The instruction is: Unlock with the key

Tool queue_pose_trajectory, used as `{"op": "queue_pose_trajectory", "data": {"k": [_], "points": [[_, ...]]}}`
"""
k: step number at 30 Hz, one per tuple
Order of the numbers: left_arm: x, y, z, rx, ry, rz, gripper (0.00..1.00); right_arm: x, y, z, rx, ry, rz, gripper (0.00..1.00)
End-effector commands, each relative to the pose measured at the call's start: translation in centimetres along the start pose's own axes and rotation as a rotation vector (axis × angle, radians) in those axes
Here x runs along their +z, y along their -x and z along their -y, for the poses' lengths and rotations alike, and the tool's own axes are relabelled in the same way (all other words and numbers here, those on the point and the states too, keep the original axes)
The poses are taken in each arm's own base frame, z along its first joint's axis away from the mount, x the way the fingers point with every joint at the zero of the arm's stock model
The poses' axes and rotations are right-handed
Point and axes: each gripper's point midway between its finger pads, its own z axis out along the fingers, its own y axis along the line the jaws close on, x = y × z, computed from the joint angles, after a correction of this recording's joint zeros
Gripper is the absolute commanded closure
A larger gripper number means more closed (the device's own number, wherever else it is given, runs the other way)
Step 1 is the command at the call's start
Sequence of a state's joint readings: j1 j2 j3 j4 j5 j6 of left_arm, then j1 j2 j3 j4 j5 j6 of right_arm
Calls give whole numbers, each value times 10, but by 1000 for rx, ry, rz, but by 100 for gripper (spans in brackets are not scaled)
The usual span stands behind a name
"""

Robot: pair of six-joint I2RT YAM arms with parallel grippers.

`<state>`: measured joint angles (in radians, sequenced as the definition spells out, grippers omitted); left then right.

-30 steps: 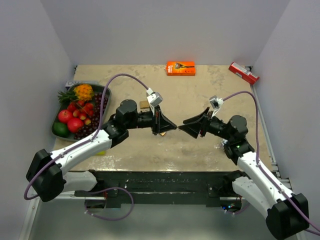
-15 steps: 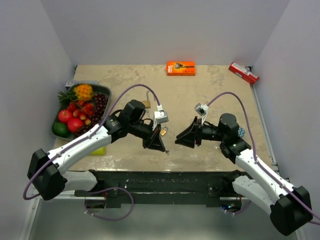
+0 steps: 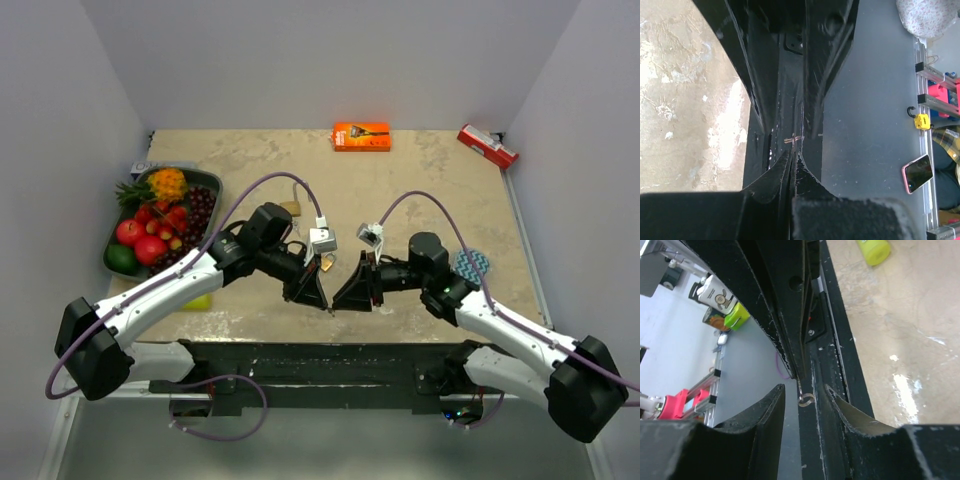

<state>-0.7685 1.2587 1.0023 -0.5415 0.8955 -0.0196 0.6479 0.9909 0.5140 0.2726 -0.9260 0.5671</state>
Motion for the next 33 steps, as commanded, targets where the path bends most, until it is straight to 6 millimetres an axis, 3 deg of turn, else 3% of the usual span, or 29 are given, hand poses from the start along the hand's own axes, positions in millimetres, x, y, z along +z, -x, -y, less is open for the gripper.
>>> {"op": "queue_pose_trajectory", "data": {"k": [1, 12, 25, 29, 33], "points": [[-2, 12, 10, 41, -31, 16, 100, 11, 7, -11, -44, 44, 16, 63], [-3, 13, 9, 45, -21, 18, 100, 13, -4, -12, -25, 57, -17, 77], [-4, 15, 7, 51, 0, 23, 100, 10, -12, -14, -22, 68, -39, 76], [-5, 15, 7, 52, 1, 24, 100, 10, -12, -14, -27, 66, -36, 83], [-6, 16, 8, 60, 7, 30, 100, 11, -14, -13, -22, 69, -45, 84]]}}
